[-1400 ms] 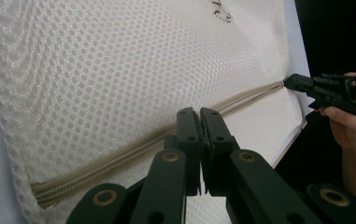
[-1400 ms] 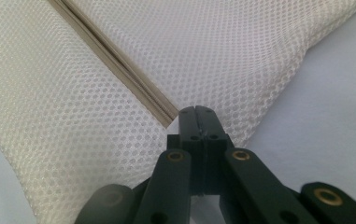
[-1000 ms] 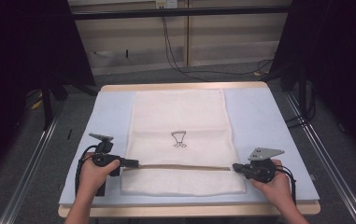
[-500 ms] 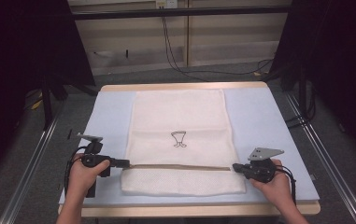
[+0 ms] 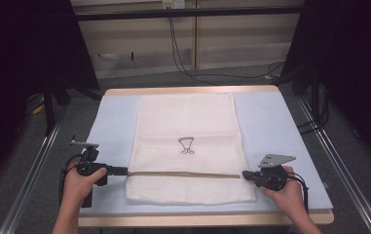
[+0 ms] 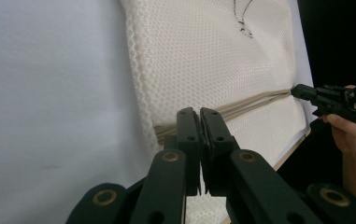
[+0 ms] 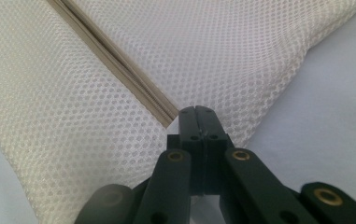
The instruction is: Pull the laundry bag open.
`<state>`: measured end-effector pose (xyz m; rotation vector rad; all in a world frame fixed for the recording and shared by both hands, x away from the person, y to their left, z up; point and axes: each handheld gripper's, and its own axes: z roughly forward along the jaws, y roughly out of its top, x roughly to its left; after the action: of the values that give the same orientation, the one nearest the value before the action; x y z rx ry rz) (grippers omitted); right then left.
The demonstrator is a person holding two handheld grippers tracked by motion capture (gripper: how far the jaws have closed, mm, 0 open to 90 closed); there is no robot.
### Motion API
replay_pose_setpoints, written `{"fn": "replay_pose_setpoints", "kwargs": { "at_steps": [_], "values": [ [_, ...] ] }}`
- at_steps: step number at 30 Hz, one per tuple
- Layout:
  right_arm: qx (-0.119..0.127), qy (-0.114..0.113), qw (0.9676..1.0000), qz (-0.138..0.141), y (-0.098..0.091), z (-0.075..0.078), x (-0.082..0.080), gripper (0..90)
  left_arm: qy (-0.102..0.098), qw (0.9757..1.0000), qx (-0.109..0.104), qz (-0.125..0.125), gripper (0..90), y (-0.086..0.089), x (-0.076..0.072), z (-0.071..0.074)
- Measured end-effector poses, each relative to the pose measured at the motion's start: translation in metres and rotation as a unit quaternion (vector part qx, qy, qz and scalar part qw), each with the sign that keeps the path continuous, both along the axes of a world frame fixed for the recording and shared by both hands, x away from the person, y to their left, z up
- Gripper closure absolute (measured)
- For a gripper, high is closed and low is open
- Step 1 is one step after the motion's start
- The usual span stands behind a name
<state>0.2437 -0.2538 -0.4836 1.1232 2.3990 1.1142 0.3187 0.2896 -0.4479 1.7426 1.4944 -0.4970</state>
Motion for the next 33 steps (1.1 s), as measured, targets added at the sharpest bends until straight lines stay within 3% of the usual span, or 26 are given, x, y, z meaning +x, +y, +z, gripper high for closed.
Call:
{"fn": "replay_pose_setpoints", "kwargs": {
  "at_steps": [18,23,27,29,30,33],
  "values": [
    [0.001,0.002,1.0,0.005,0.0,0.0,0.001,90.0,0.006,0.9999,-0.003,0.01,87.4,0.016,-0.003,-0.002],
    [0.003,0.002,1.0,0.005,-0.001,0.0,0.001,90.0,0.002,0.9998,0.021,0.004,87.2,0.012,-0.003,-0.003],
    [0.0,0.001,1.0,0.003,0.0,0.0,0.0,90.0,-0.009,0.9997,0.021,0.005,87.1,0.01,-0.004,0.002],
    [-0.003,-0.002,1.0,0.006,0.0,0.001,0.0,90.0,-0.031,0.9992,0.025,0.008,85.8,0.01,-0.005,0.005],
    [-0.004,-0.002,1.0,0.008,0.0,0.002,-0.001,89.7,-0.031,0.9992,0.026,0.006,85.4,0.01,-0.005,0.007],
    [0.007,-0.004,1.0,0.005,-0.003,0.006,-0.002,80.3,-0.046,0.9984,0.028,0.018,78.0,0.014,-0.006,0.01]
  ]
}}
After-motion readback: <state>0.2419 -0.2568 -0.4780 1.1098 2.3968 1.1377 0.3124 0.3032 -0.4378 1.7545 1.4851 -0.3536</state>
